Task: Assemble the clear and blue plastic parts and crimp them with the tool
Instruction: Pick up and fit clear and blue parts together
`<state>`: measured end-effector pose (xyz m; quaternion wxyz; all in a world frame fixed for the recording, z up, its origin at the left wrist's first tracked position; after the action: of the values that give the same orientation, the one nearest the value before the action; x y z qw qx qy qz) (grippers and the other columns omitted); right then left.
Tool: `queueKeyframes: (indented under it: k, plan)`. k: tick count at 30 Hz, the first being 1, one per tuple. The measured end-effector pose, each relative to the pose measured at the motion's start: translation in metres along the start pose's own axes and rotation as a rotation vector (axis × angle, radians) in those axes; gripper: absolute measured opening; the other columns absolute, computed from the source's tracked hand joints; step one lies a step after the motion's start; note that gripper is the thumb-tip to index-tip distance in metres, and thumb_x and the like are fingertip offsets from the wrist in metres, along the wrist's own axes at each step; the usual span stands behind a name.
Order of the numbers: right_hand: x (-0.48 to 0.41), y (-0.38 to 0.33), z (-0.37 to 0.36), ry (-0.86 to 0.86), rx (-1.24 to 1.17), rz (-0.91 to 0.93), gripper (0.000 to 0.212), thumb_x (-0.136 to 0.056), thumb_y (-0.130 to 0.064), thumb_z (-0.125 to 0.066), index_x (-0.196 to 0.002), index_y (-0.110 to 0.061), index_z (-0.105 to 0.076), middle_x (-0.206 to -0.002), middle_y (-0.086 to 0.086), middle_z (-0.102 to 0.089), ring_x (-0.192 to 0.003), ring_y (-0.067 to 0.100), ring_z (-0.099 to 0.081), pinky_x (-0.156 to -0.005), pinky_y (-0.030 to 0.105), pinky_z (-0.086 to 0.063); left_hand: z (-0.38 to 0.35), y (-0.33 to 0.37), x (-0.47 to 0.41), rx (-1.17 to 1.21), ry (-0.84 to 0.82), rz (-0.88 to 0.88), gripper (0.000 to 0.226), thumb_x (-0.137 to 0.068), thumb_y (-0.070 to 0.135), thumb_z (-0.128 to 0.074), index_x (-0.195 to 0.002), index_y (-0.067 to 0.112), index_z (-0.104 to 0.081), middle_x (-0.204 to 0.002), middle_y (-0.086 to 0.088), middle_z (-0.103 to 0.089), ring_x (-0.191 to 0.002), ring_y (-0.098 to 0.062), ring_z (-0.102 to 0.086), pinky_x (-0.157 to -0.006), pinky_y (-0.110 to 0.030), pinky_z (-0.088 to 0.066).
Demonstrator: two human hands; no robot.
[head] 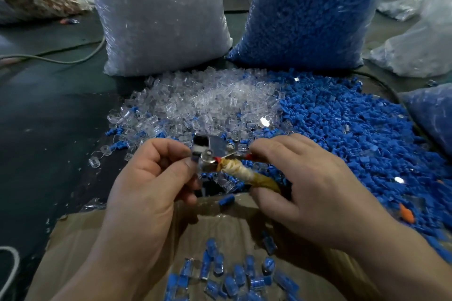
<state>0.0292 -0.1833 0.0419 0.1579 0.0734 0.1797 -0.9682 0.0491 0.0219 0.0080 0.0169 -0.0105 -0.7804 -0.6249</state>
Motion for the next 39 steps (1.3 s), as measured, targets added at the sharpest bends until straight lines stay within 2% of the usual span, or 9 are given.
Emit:
queueKeyframes:
  k: [3,6,10,15,21,24,30,34,39]
  plan:
    - [0.000,0.000,0.000,-0.037,-0.013,0.013,0.061,-0.080,-0.055,-0.043,-0.133,-0.026,-0.053,-0.116,-0.012,-0.059,-0.107,0.013,-0.051,-0.087,0.034,-0.049,0.002,-0.002,0.000,-0.007,-0.008,-0.036,0.012,-0.076,0.014,-0.075,-0.083,0.024,-0.071,-0.069,-0.006,-0.066,-0.055,-0.014,-0.059,-0.045,-0.022,-0.048]
    - [0.000,0.002,0.001,-0.044,-0.032,0.027,0.062,-0.081,-0.056,-0.044,-0.134,-0.026,-0.052,-0.118,-0.014,-0.057,-0.108,0.013,-0.051,-0.088,0.035,-0.049,0.004,-0.001,-0.001,-0.040,-0.014,-0.070,0.014,-0.076,0.014,-0.066,-0.082,0.024,-0.072,-0.073,-0.005,-0.069,-0.059,-0.014,-0.062,-0.047,-0.022,-0.050]
    - [0.000,0.003,0.002,-0.062,-0.012,0.042,0.061,-0.081,-0.057,-0.044,-0.135,-0.028,-0.050,-0.121,-0.016,-0.057,-0.109,0.011,-0.050,-0.090,0.029,-0.047,0.005,0.000,-0.002,-0.066,-0.034,-0.104,0.014,-0.075,0.014,-0.066,-0.083,0.024,-0.072,-0.075,-0.005,-0.068,-0.061,-0.015,-0.063,-0.049,-0.023,-0.051]
    - [-0.002,0.003,0.002,-0.102,0.069,0.044,0.065,-0.081,-0.065,-0.036,-0.134,-0.031,-0.053,-0.107,-0.018,-0.059,-0.096,0.005,-0.049,-0.082,0.019,-0.038,0.003,-0.002,-0.001,-0.074,-0.055,-0.121,0.016,-0.077,0.013,-0.065,-0.084,0.025,-0.072,-0.074,-0.005,-0.068,-0.061,-0.014,-0.063,-0.048,-0.023,-0.051]
    - [-0.002,0.001,0.006,-0.079,0.035,0.025,0.058,-0.079,-0.064,-0.040,-0.126,-0.035,-0.058,-0.098,-0.022,-0.060,-0.089,0.002,-0.052,-0.078,0.022,-0.044,0.005,-0.002,-0.001,-0.125,-0.042,-0.156,0.016,-0.073,0.019,-0.074,-0.088,0.026,-0.071,-0.076,-0.005,-0.069,-0.061,-0.015,-0.064,-0.049,-0.024,-0.052]
    - [0.000,0.004,0.004,-0.042,-0.002,0.006,0.053,-0.079,-0.060,-0.046,-0.122,-0.032,-0.059,-0.101,-0.018,-0.063,-0.093,0.006,-0.055,-0.081,0.026,-0.049,0.004,-0.004,-0.001,-0.195,0.032,-0.166,0.014,-0.079,0.019,-0.068,-0.088,0.029,-0.071,-0.075,-0.004,-0.070,-0.060,-0.014,-0.066,-0.050,-0.023,-0.053]
    - [-0.006,0.019,0.001,0.012,0.175,-0.157,0.067,-0.077,-0.069,-0.041,-0.128,-0.029,-0.056,-0.107,-0.014,-0.062,-0.096,0.012,-0.047,-0.080,0.027,-0.039,0.006,-0.006,-0.003,-0.239,0.069,-0.036,0.028,-0.091,0.003,-0.065,-0.084,0.030,-0.070,-0.062,-0.002,-0.065,-0.054,-0.013,-0.060,-0.045,-0.022,-0.050]
    - [-0.011,0.023,-0.001,-0.065,0.258,-0.230,0.067,-0.073,-0.071,-0.044,-0.127,-0.032,-0.053,-0.114,-0.009,-0.060,-0.103,0.018,-0.042,-0.090,0.037,-0.041,-0.002,-0.007,0.004,-0.350,0.009,0.016,0.027,-0.089,0.009,-0.068,-0.084,0.035,-0.069,-0.059,-0.004,-0.065,-0.049,-0.011,-0.060,-0.045,-0.019,-0.048]
    - [-0.012,0.019,-0.003,-0.063,0.245,-0.219,0.061,-0.080,-0.068,-0.048,-0.131,-0.034,-0.049,-0.126,-0.008,-0.050,-0.119,0.019,-0.035,-0.107,0.041,-0.026,-0.010,-0.004,0.008,-0.421,0.016,0.019,0.025,-0.088,0.016,-0.068,-0.084,0.040,-0.068,-0.060,-0.005,-0.068,-0.044,-0.009,-0.059,-0.043,-0.016,-0.047]
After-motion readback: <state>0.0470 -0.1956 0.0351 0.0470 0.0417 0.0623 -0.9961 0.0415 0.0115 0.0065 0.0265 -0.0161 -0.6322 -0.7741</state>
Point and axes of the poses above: each hand's wrist, its own x-axis away from the middle knuckle, its own z-axis out of the back of the hand, y = z × x, the point moved 2 cm from there along -x, towards the middle knuckle
